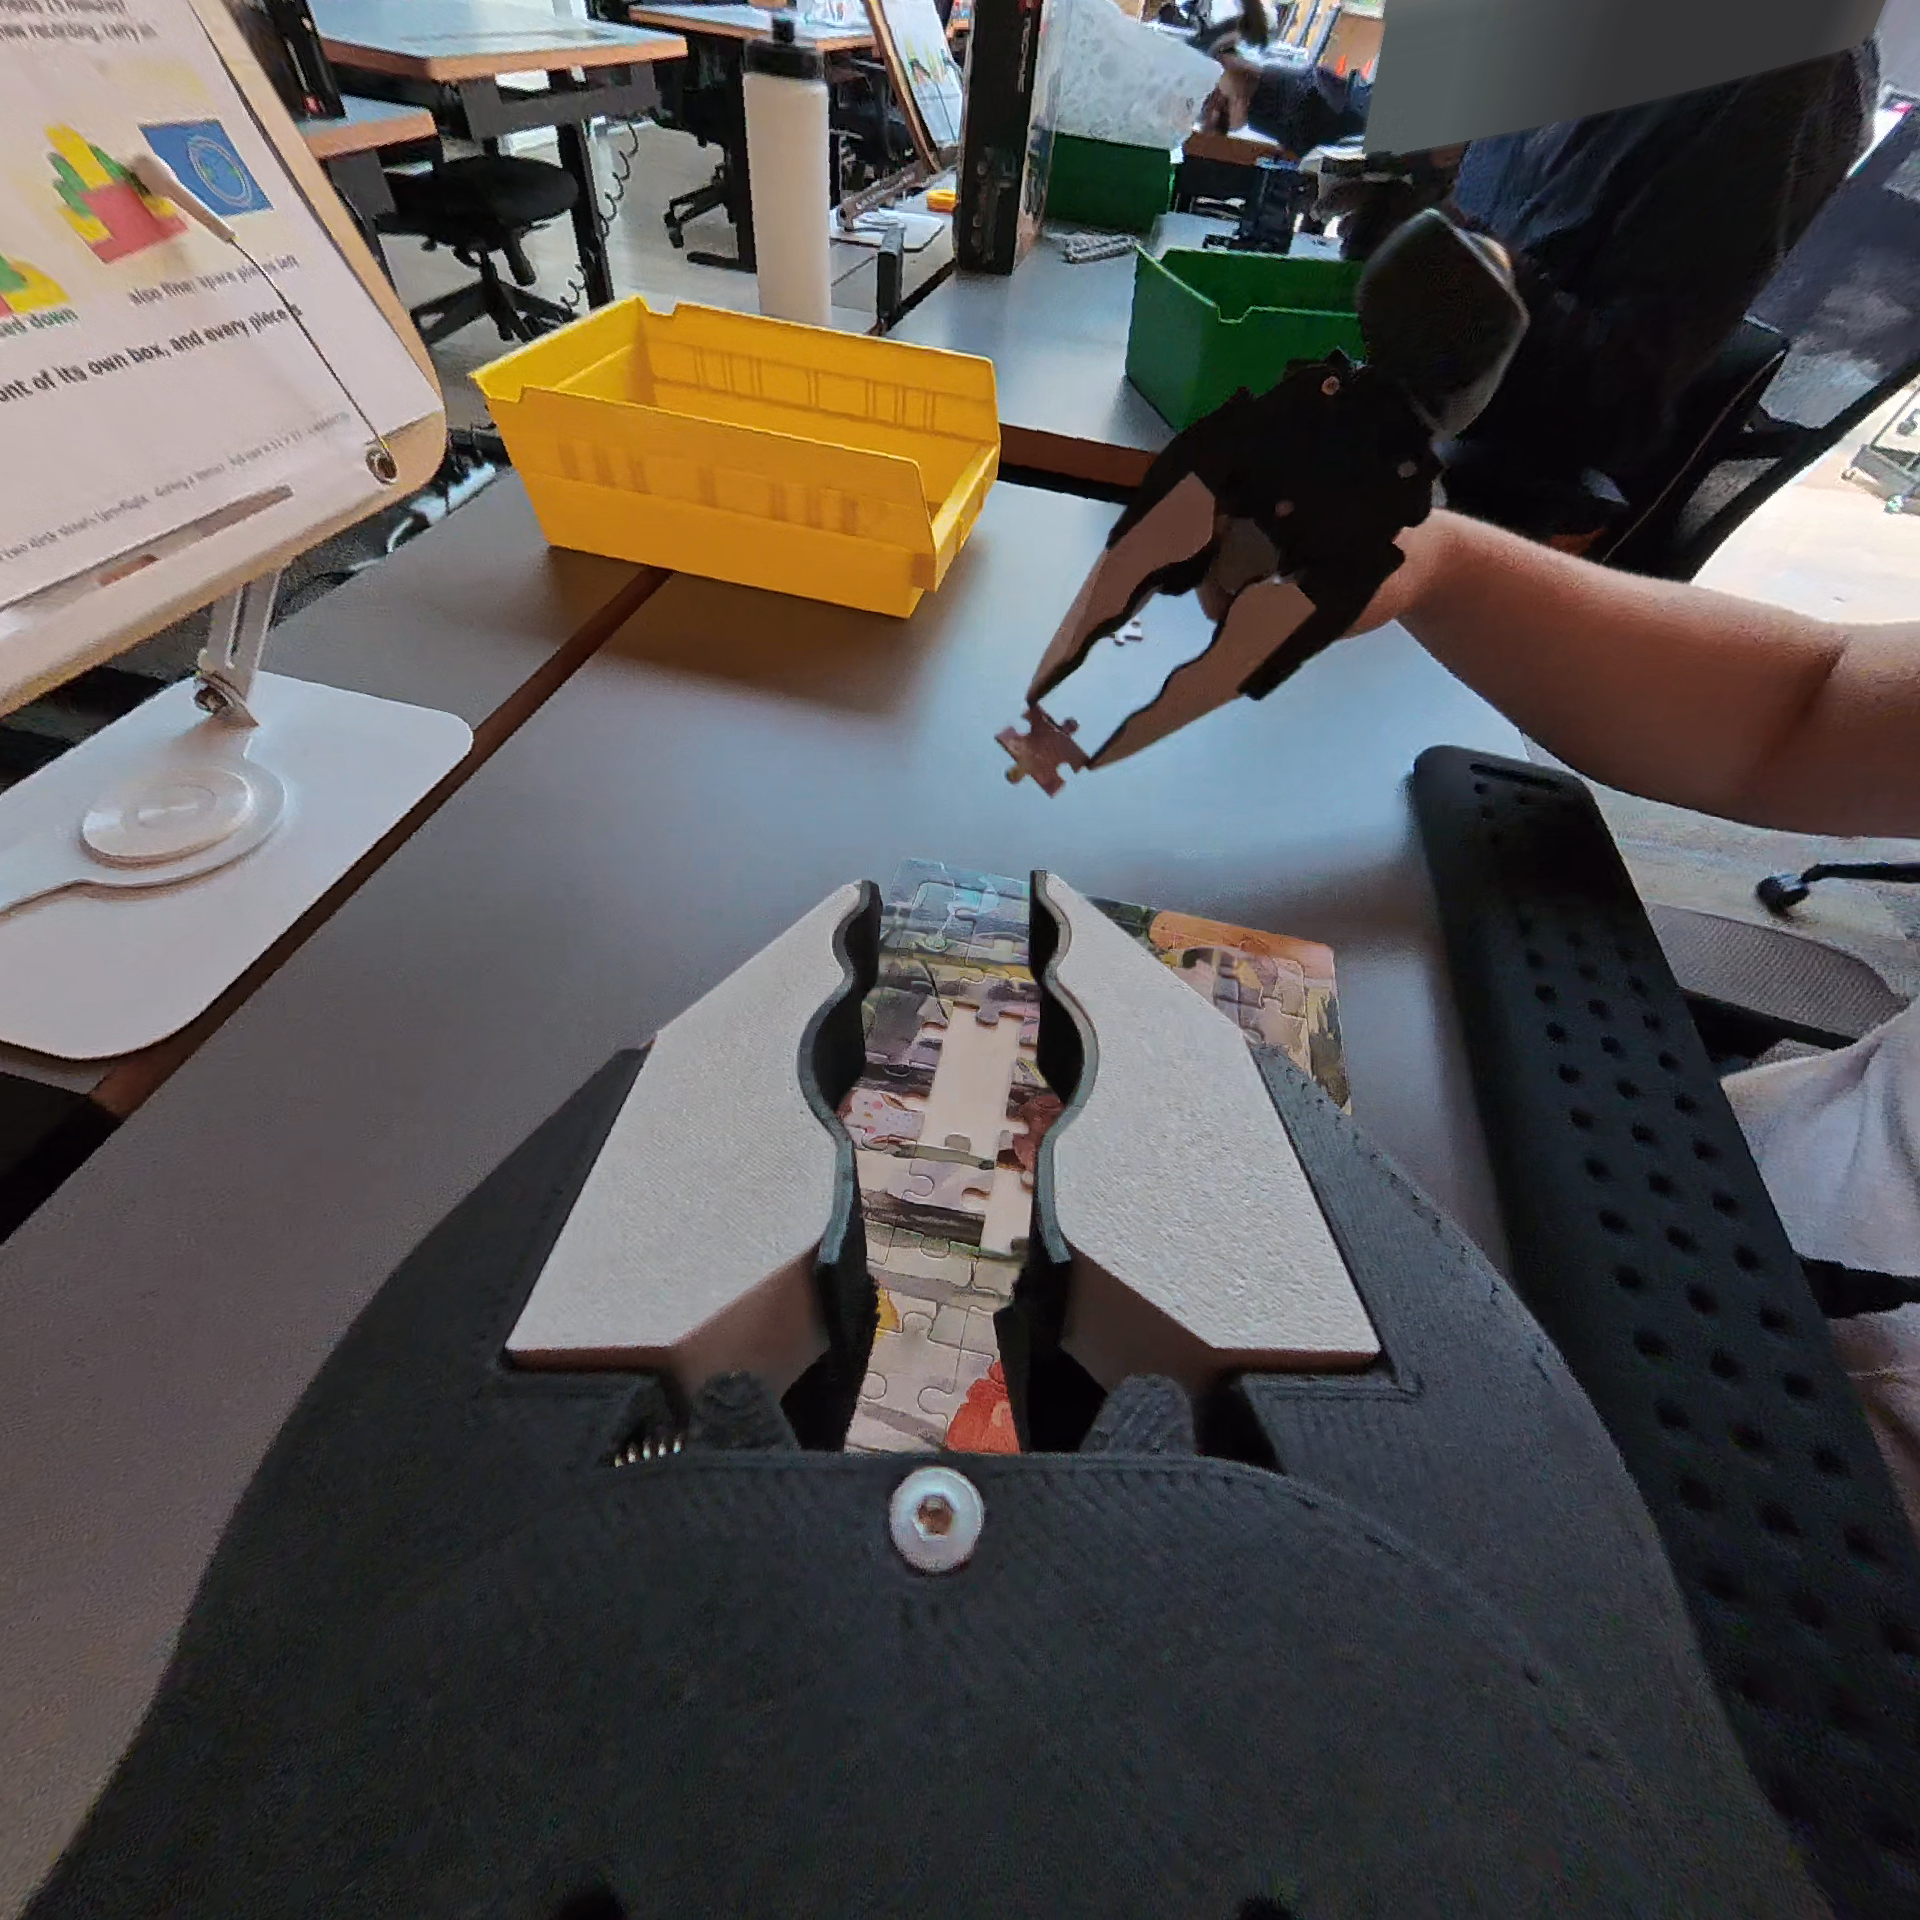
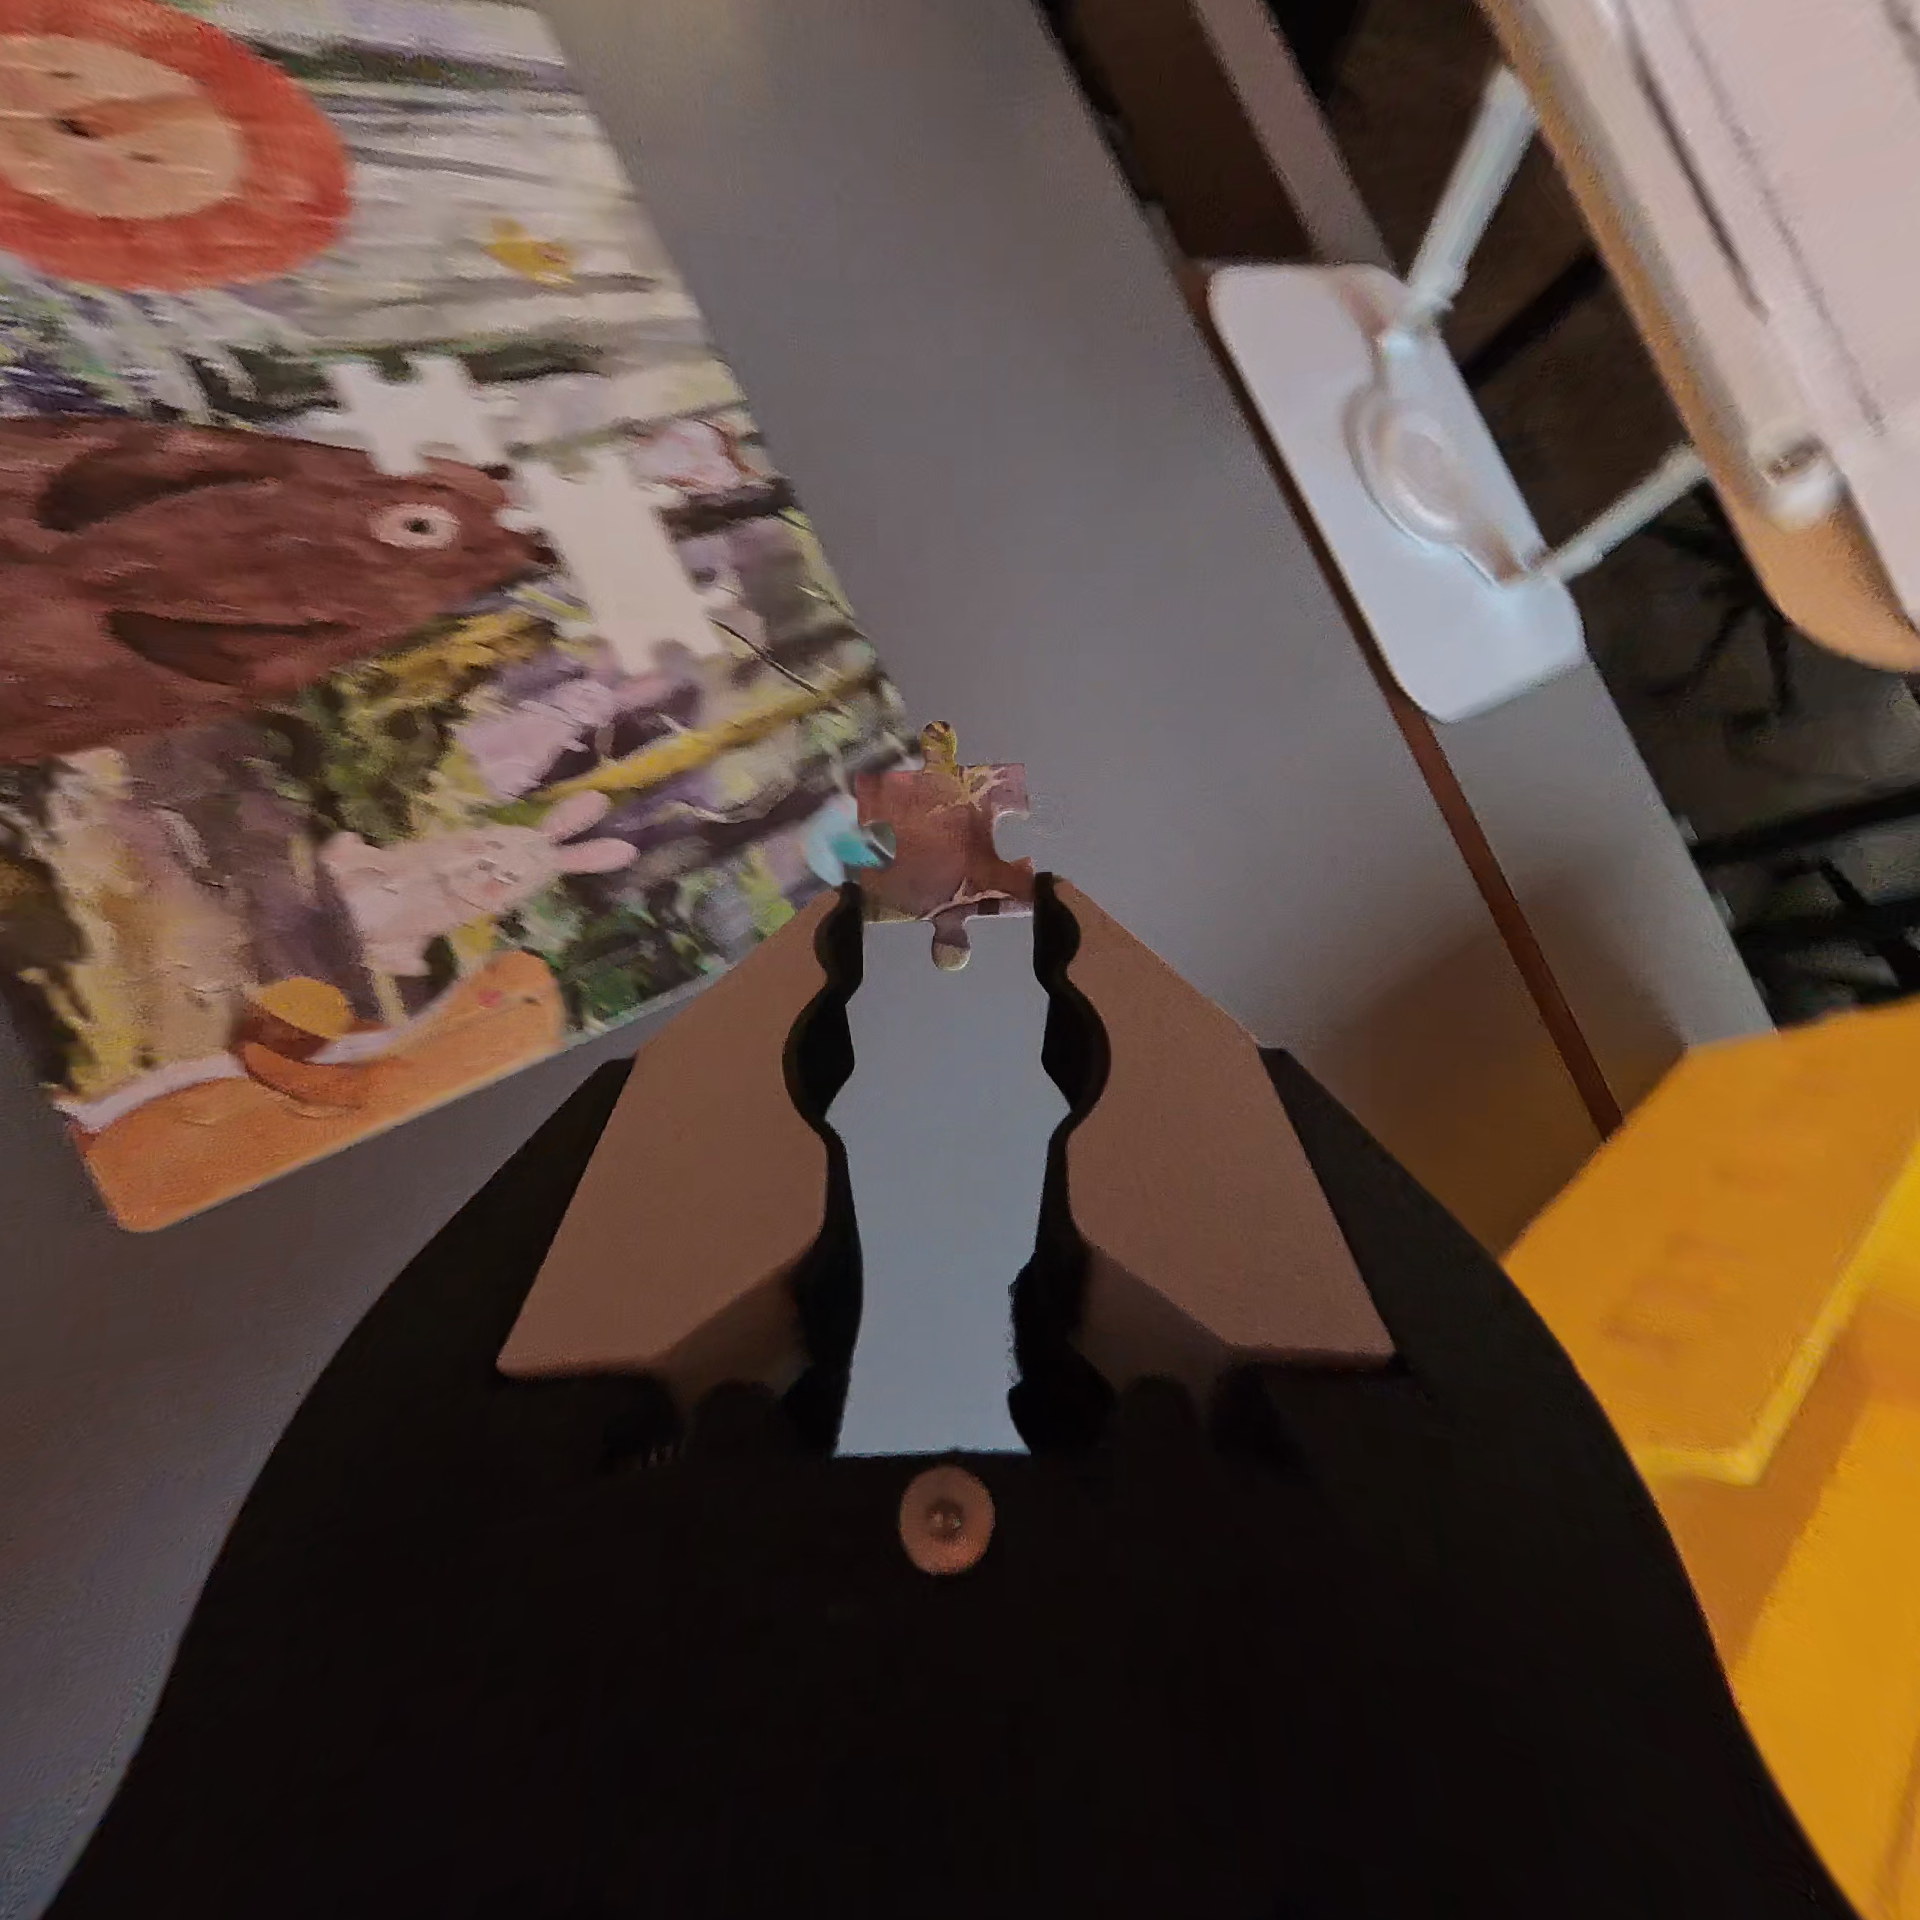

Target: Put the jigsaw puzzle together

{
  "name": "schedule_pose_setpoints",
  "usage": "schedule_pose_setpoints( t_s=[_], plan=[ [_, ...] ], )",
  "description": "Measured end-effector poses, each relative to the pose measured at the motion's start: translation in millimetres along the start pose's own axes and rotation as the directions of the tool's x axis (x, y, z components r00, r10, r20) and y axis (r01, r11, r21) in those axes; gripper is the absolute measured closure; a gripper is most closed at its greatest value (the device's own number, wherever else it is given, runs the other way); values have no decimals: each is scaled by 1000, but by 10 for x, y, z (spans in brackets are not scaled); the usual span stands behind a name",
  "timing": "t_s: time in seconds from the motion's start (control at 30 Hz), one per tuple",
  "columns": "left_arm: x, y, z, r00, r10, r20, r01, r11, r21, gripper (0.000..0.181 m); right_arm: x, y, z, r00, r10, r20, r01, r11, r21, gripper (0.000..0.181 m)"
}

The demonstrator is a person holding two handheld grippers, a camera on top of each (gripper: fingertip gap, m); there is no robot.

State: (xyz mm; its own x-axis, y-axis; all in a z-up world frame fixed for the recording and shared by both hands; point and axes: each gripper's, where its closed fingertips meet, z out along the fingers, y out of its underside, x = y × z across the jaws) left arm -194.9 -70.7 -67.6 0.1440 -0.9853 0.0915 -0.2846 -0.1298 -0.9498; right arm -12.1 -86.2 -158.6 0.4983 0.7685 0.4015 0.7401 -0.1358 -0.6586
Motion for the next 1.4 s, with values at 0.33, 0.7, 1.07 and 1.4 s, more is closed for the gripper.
schedule_pose_setpoints(
  t_s=[0.33,0.7,1.07,1.4],
  plan=[
    [-99,214,-23,1000,-23,17,24,997,-71,156,-967,-872,529,932,-231,278,199,970,139,150],
    [-145,287,-17,999,-51,11,52,995,-89,157,-1091,-906,631,927,-238,291,200,967,155,150],
    [-168,457,56,997,-82,12,82,981,-176,156,-1068,-784,656,949,-191,252,166,979,116,150],
    [-220,474,53,994,-111,23,113,978,-173,156,-619,-533,636,990,36,134,-37,999,6,150]
  ],
)
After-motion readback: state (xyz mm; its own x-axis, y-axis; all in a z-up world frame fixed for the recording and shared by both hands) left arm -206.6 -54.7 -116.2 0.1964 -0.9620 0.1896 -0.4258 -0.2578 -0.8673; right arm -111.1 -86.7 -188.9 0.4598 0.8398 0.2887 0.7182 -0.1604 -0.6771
